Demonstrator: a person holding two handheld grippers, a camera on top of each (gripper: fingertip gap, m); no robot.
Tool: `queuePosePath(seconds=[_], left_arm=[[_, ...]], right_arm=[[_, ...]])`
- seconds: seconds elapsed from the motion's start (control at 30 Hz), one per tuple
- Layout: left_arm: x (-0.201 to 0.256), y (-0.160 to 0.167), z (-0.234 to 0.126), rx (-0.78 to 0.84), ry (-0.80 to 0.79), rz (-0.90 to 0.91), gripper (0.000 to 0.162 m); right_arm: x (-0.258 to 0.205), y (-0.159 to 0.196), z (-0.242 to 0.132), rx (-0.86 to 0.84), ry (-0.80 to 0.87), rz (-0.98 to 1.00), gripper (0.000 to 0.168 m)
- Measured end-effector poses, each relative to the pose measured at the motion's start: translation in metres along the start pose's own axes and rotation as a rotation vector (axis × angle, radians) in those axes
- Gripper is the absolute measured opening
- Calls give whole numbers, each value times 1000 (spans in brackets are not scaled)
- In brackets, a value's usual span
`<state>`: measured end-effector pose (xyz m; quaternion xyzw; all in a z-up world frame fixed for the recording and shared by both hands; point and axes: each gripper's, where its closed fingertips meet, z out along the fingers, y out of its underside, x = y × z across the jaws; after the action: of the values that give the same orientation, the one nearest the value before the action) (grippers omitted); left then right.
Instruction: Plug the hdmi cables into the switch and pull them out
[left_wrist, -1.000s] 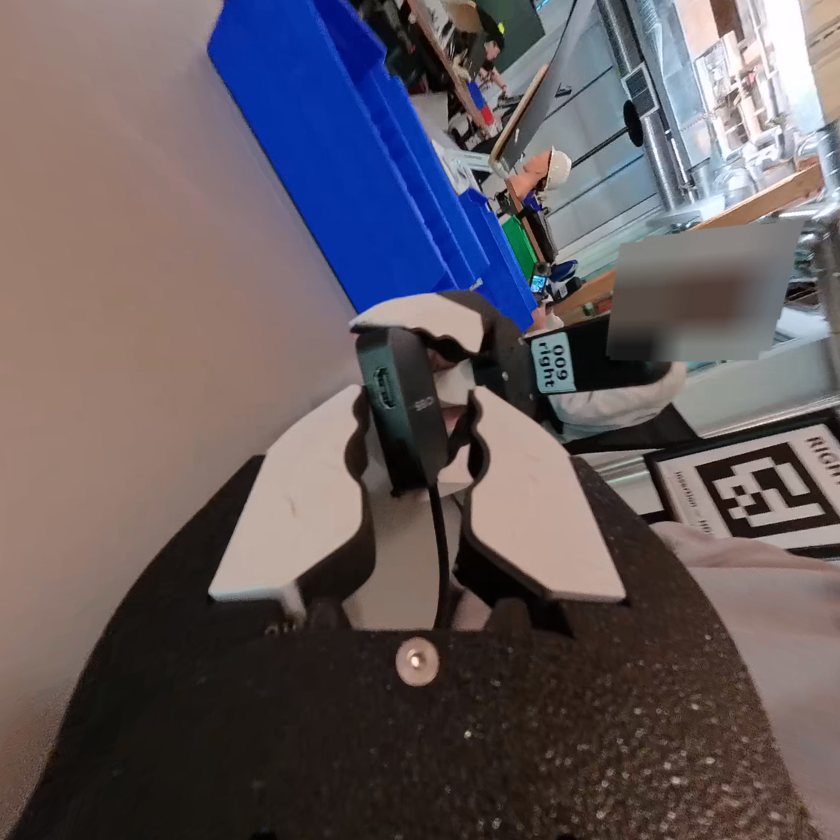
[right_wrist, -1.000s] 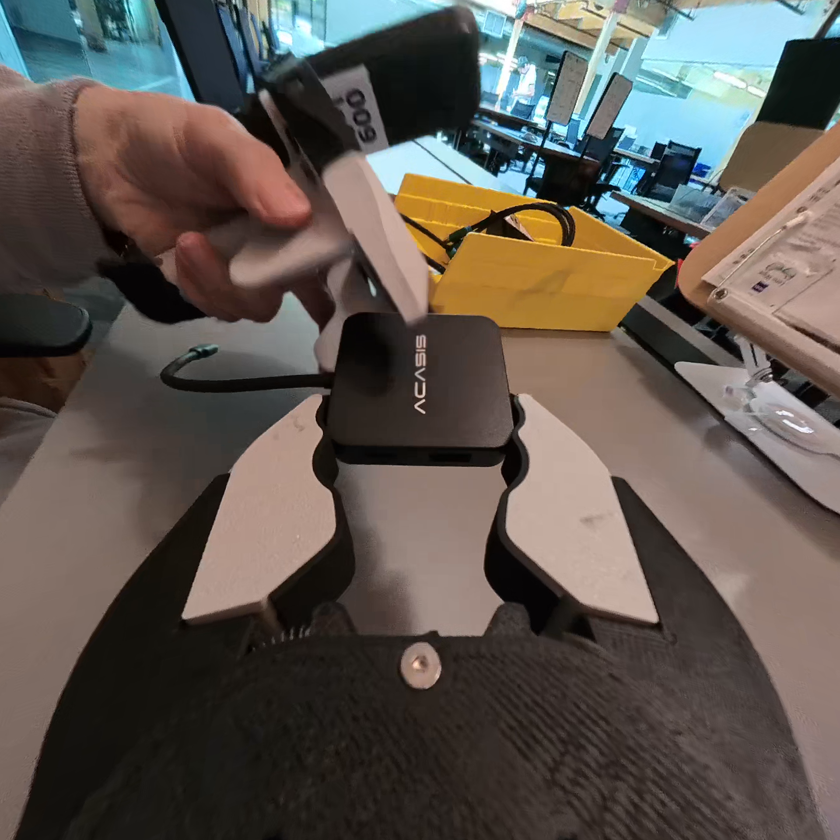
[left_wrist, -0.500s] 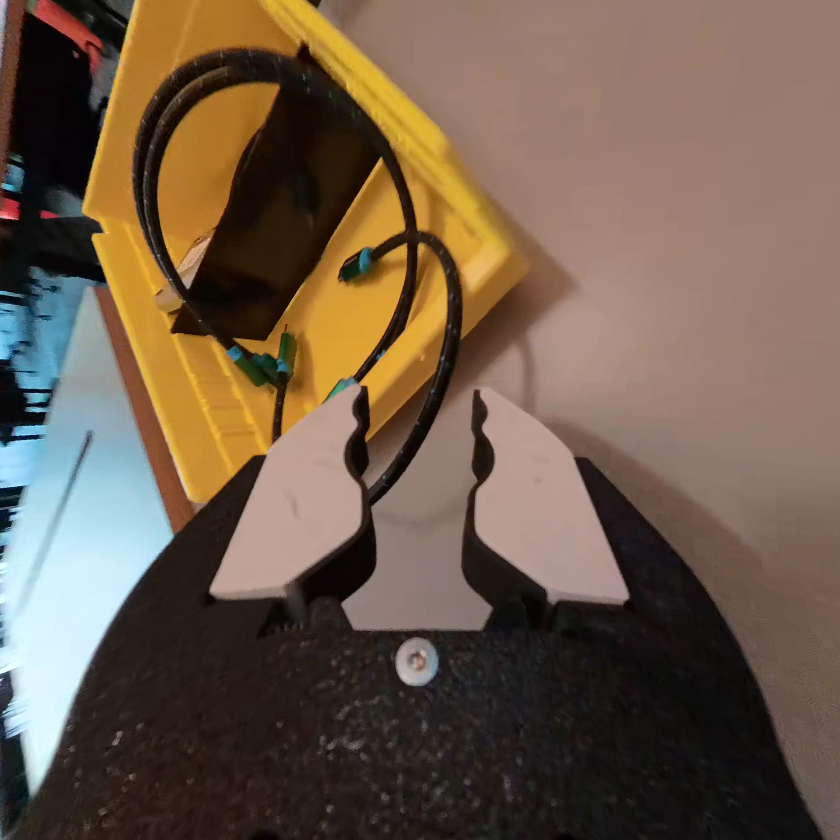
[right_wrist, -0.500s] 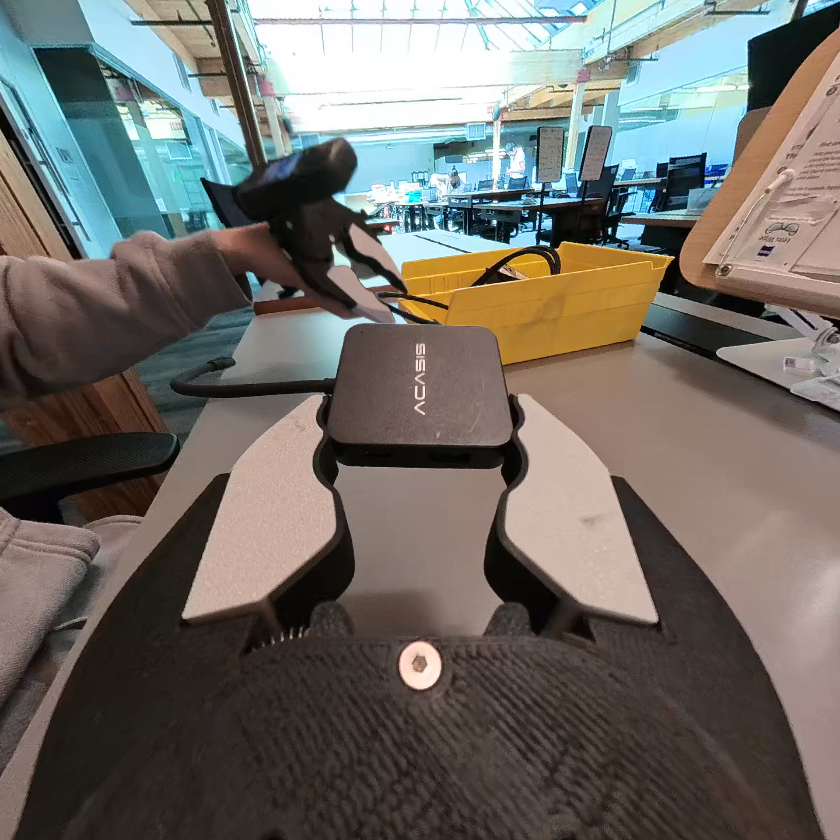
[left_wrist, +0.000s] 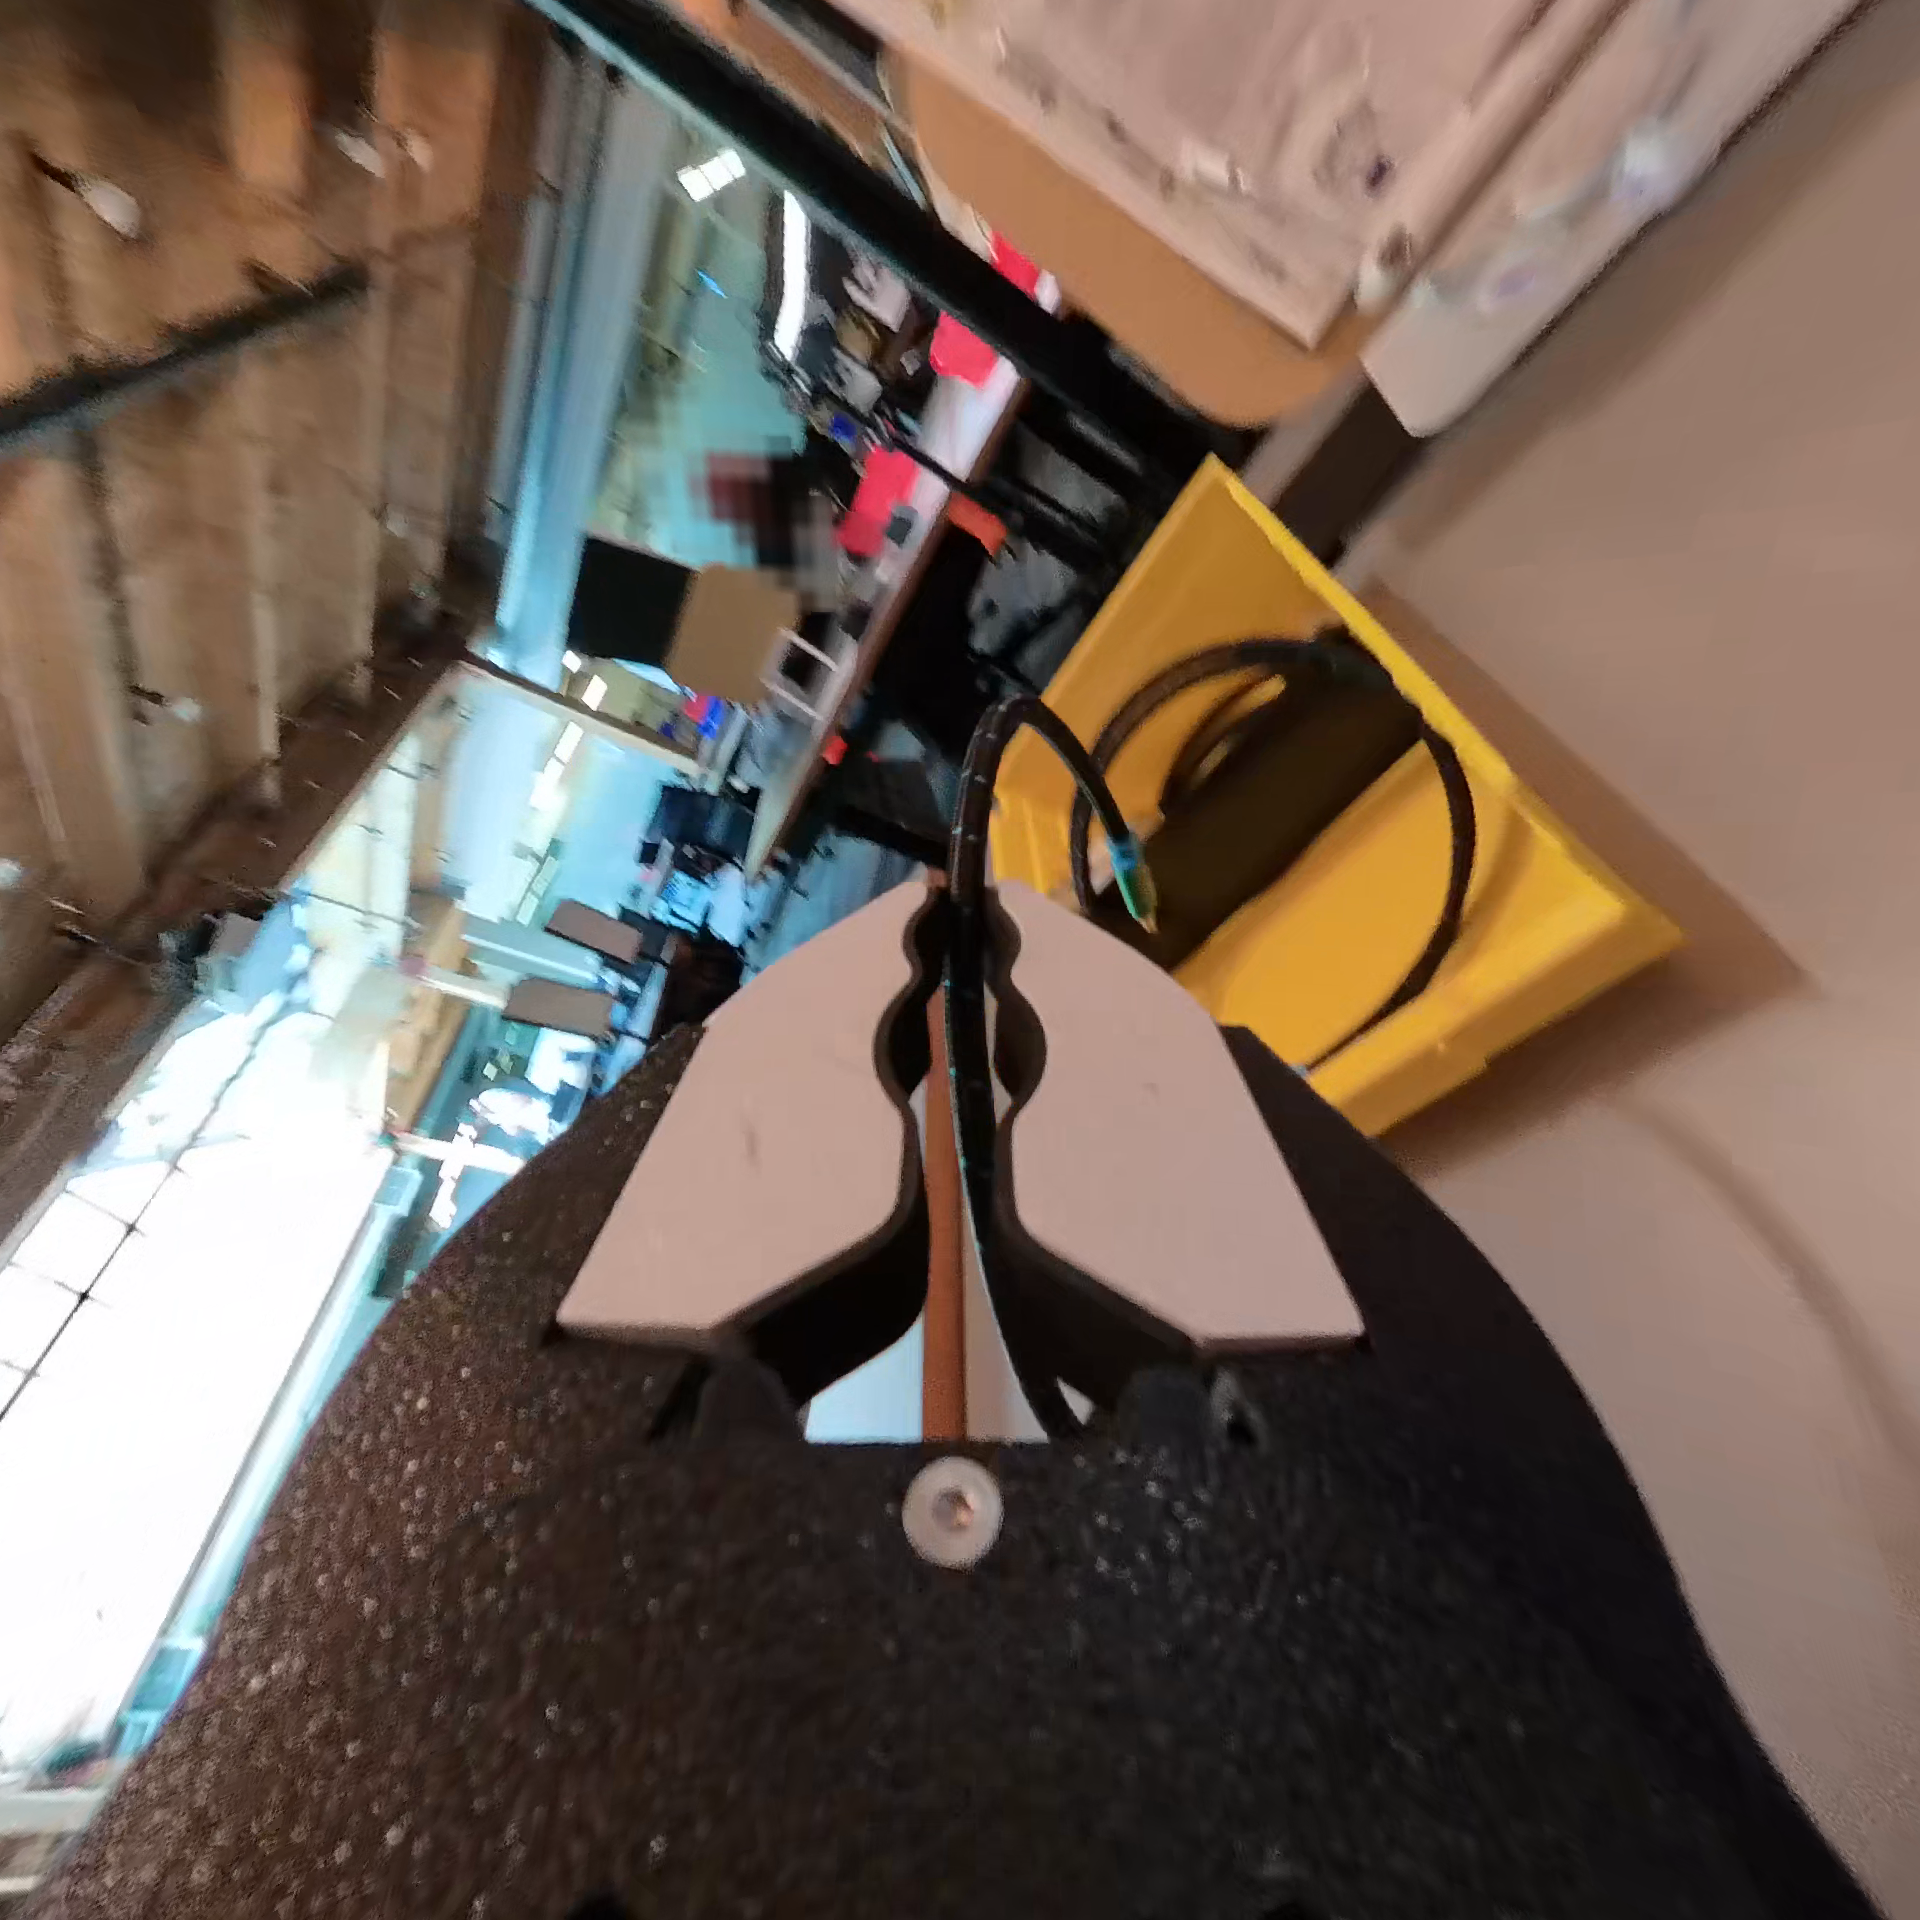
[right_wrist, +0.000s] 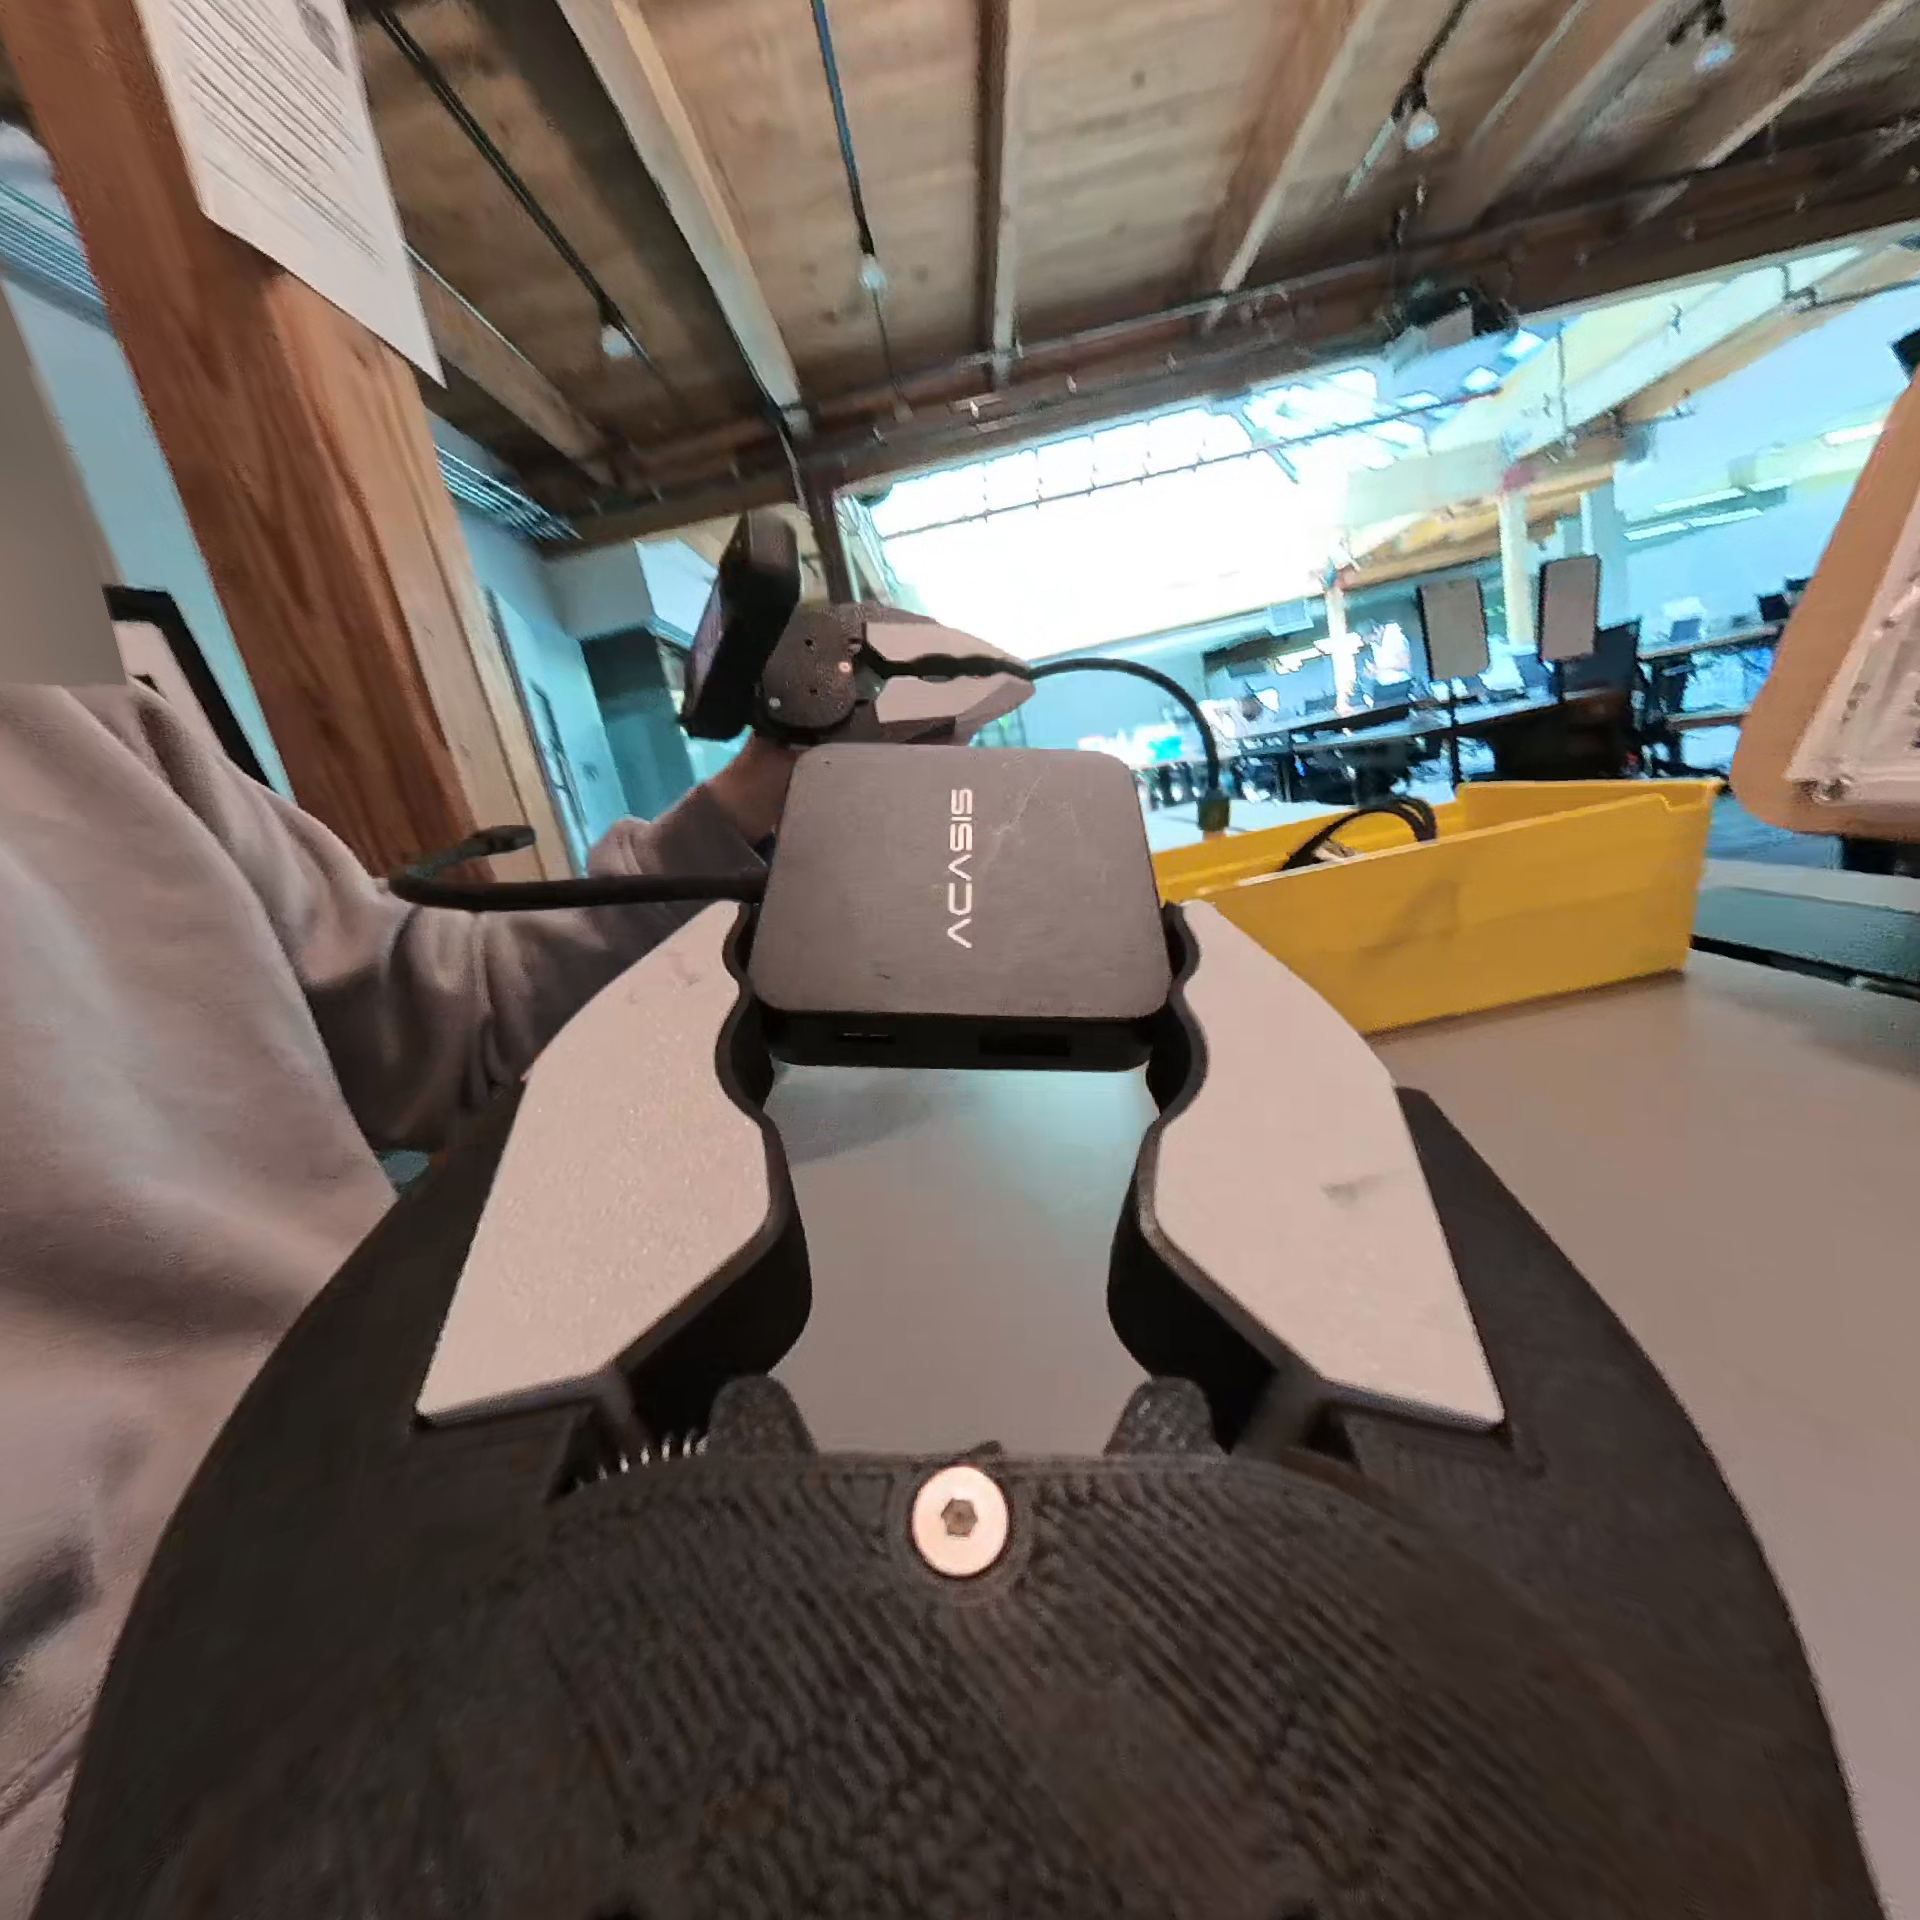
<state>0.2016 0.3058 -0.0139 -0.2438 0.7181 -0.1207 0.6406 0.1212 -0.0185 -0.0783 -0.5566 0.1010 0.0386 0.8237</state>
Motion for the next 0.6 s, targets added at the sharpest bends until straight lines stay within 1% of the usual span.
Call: queuePosePath(seconds=[0.03,0.1,0.17,0.23,0.33,0.4,0.47,0.5,0.6], left_arm=[[-4,-13,-8,48,-31,11,6],[-3,-45,-26,188,-63,30,6],[16,-79,-45,354,-13,33,6],[49,-107,-61,517,83,41,6],[107,-131,-83,729,205,75,6],[144,-133,-92,796,233,131,6],[182,-125,-98,829,318,186,6],[193,-122,-104,856,322,196,6],[228,-115,-136,938,406,291,6]], right_arm=[[-2,-3,-1,13,-11,1,73],[-2,-2,-2,6,-12,1,73],[-3,-4,-3,14,-20,-7,73],[-6,-8,-5,33,-24,-26,73],[-5,-12,-13,34,9,-60,73],[-5,-11,-19,21,32,-80,73],[-5,-9,-27,-7,54,-99,73],[-5,-8,-30,-17,68,-107,73],[-4,-2,-36,-46,86,-112,73]])
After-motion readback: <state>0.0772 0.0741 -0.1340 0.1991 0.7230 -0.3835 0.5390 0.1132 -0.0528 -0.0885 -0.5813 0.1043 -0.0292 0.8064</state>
